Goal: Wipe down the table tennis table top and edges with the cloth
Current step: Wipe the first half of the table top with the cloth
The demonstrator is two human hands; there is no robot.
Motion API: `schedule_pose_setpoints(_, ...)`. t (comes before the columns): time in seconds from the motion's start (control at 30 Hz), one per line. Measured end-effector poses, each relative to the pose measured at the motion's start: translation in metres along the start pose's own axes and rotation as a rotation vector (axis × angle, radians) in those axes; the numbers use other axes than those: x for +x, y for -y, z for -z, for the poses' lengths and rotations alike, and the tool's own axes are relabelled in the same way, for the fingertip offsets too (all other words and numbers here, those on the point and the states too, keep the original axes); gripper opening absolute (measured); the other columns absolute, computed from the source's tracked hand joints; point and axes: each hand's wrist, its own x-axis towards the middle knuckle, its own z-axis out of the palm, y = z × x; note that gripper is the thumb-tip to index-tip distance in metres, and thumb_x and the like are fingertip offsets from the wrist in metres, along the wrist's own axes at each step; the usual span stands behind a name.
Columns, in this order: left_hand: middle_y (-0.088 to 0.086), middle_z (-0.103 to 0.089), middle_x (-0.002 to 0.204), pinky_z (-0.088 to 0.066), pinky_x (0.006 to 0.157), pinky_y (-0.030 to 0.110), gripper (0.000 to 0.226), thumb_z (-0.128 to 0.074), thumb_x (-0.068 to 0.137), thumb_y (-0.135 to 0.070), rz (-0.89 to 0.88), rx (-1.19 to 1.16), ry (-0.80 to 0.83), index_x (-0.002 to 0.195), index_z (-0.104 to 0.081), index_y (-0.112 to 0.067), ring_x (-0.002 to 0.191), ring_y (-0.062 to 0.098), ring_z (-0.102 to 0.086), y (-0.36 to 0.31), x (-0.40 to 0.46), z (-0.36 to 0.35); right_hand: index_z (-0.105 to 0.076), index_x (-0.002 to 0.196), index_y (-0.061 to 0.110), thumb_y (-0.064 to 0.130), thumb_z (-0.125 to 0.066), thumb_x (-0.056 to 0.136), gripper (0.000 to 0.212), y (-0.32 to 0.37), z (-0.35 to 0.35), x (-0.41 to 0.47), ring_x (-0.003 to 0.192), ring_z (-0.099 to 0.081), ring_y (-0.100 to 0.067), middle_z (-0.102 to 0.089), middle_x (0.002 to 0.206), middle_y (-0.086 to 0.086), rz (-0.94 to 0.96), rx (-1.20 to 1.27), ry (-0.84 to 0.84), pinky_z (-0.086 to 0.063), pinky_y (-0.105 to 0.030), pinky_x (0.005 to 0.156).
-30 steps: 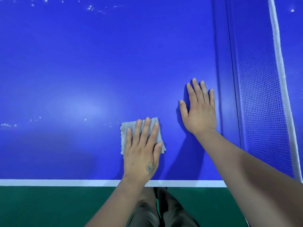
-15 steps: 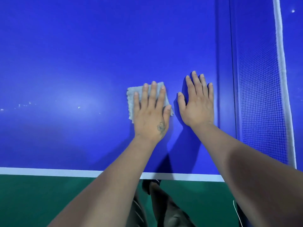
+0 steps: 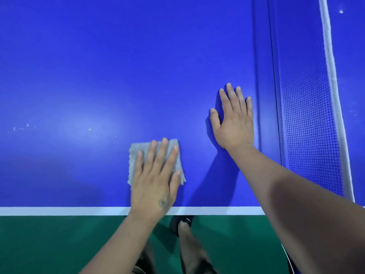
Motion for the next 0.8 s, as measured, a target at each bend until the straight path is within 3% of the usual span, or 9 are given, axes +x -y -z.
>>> schedule_pose_setpoints(0.13,0.006,-0.011,0.179,-0.009,0.132,0.059,0.064,-0.026,0.113,-0.045,0.126,-0.003,-0.041,0.172,-0.014,-0.023,0.166,0.029,-0.003,0.004,0.056,0.0,-0.035,0.167,0.02,0.052,-0.034,0.111,0.065,0.002,0.001,-0.002,0.166,-0.009,-0.02,-0.021,0.178,0.003,-0.005,0.028,0.005,-0.005,-0.05,0.135)
schedule_pose_setpoints(0.27,0.009,-0.01,0.179,-0.007,0.131,0.062,0.066,-0.029,0.11,-0.051,0.036,-0.043,-0.014,0.171,-0.019,-0.025,0.166,0.031,-0.001,-0.029,0.077,-0.003,-0.038,0.166,0.019,0.055,-0.034,0.111,0.066,0.002,0.002,-0.002,0.166,-0.012,-0.021,-0.024,0.177,0.002,0.004,0.038,-0.003,-0.007,-0.051,0.135)
schedule_pose_setpoints(0.57,0.004,-0.003,0.18,-0.015,0.131,0.06,0.064,-0.023,0.113,-0.051,-0.137,0.003,0.056,0.172,-0.013,-0.026,0.166,0.027,0.001,-0.025,-0.013,-0.004,-0.047,0.16,0.017,0.047,-0.036,0.111,0.059,0.054,0.001,-0.021,0.166,-0.015,-0.024,-0.029,0.176,0.0,-0.007,0.073,-0.062,-0.004,-0.055,0.134)
schedule_pose_setpoints(0.7,0.001,-0.007,0.18,-0.019,0.13,0.06,0.064,-0.026,0.113,-0.053,-0.124,0.024,0.083,0.171,-0.018,-0.028,0.166,0.027,-0.005,0.011,-0.048,0.001,-0.048,0.16,0.016,0.043,-0.04,0.111,0.057,0.089,-0.009,-0.027,0.165,-0.018,-0.025,-0.03,0.175,-0.002,0.017,0.107,-0.043,-0.008,-0.058,0.133)
schedule_pose_setpoints(0.8,0.001,-0.012,0.179,-0.019,0.13,0.062,0.066,-0.034,0.111,-0.053,-0.049,0.014,0.064,0.17,-0.024,-0.026,0.166,0.028,-0.009,0.043,-0.054,0.008,-0.039,0.166,0.019,0.046,-0.035,0.111,0.061,0.098,-0.015,-0.027,0.166,-0.013,-0.023,-0.023,0.178,0.0,-0.009,0.058,0.001,-0.008,-0.058,0.133)
